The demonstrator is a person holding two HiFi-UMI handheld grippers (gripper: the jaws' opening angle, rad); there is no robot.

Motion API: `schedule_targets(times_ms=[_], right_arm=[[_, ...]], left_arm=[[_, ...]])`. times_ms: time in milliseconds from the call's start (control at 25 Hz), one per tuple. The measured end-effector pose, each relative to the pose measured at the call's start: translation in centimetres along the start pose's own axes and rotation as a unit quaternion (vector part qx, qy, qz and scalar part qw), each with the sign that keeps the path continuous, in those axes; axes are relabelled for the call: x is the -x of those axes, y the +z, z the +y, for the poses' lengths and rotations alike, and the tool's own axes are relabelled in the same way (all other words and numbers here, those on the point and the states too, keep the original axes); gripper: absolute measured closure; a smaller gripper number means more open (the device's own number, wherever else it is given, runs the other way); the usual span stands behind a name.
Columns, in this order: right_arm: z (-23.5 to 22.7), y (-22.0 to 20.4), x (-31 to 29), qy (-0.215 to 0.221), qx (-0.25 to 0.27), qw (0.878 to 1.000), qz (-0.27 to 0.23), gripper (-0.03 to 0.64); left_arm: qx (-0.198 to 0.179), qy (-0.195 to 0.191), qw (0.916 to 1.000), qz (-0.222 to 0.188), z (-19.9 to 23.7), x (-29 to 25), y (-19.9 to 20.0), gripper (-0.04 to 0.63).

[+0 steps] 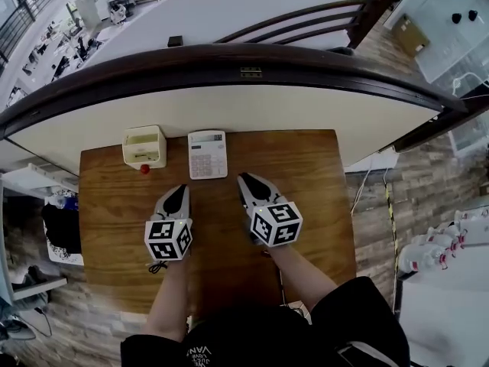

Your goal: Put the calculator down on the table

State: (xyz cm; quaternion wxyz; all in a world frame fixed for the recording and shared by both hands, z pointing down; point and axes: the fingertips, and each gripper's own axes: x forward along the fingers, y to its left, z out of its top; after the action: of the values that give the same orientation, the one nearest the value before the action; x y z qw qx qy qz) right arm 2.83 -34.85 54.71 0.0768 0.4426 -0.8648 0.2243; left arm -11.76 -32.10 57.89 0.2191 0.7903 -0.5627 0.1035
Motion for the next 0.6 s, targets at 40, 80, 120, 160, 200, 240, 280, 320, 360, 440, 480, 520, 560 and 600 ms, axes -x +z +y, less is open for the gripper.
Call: schedule_targets(times_ms=[40,80,120,160,200,240,280,320,360,440,480,520,560,600], right_arm=[[0.3,-0.1,0.6,0.004,0.002,1.0,0.0,0.574],[0.5,-0.2,1.2,0.007,0.004,1.0,0.001,0.577],[0.8,-0.3,1.8,0.011,0.006,1.0,0.003,0.58],[1.1,-0.4,2.3,0.015,0.007,1.0,0.004,0.582],[1.4,-0.4,2.8,0.019,0.009,1.0,0.006,0.583],[1.8,-0.5,3.3,0.022,0.011,1.0,0.007,0.584],[2.1,-0.6,3.7,0.025,0.013,1.0,0.008,0.586],[2.4,-0.7,4.1,0.027,0.015,0.999,0.008,0.589],[2.7,-0.8,4.5,0.028,0.017,0.999,0.009,0.591],[3.3,-1.1,5.3,0.028,0.022,0.999,0.011,0.594],[3.6,-1.3,5.7,0.026,0.025,0.999,0.013,0.595],[4.0,-1.5,6.2,0.024,0.028,0.999,0.014,0.595],[4.3,-1.6,6.7,0.021,0.031,0.999,0.015,0.597],[4.6,-1.8,7.2,0.016,0.034,0.999,0.015,0.597]], left_arm=[[0.004,-0.003,1.0,-0.002,-0.5,0.6,0.0,0.583],[0.008,-0.007,0.9999,-0.003,-1.0,1.2,-0.1,0.583],[0.011,-0.012,0.9999,-0.004,-1.6,1.9,-0.1,0.583],[0.013,-0.016,0.9998,-0.005,-2.0,2.5,-0.1,0.583],[0.013,-0.02,0.9997,-0.006,-2.5,3.2,-0.1,0.583],[0.013,-0.024,0.9996,-0.009,-2.9,3.8,-0.1,0.584],[0.011,-0.029,0.9994,-0.013,-3.3,4.5,0.0,0.584],[0.009,-0.033,0.9993,-0.016,-3.7,5.1,0.1,0.584],[0.005,-0.036,0.9992,-0.018,-3.9,5.6,0.2,0.584],[-0.002,-0.044,0.9988,-0.021,-4.3,6.6,0.3,0.584],[-0.002,-0.051,0.9984,-0.024,-4.5,7.1,0.4,0.584],[0.001,-0.06,0.9979,-0.026,-4.7,7.5,0.4,0.584],[0.005,-0.069,0.9972,-0.028,-4.9,7.9,0.4,0.584],[0.008,-0.076,0.9967,-0.028,-5.0,8.4,0.2,0.584]])
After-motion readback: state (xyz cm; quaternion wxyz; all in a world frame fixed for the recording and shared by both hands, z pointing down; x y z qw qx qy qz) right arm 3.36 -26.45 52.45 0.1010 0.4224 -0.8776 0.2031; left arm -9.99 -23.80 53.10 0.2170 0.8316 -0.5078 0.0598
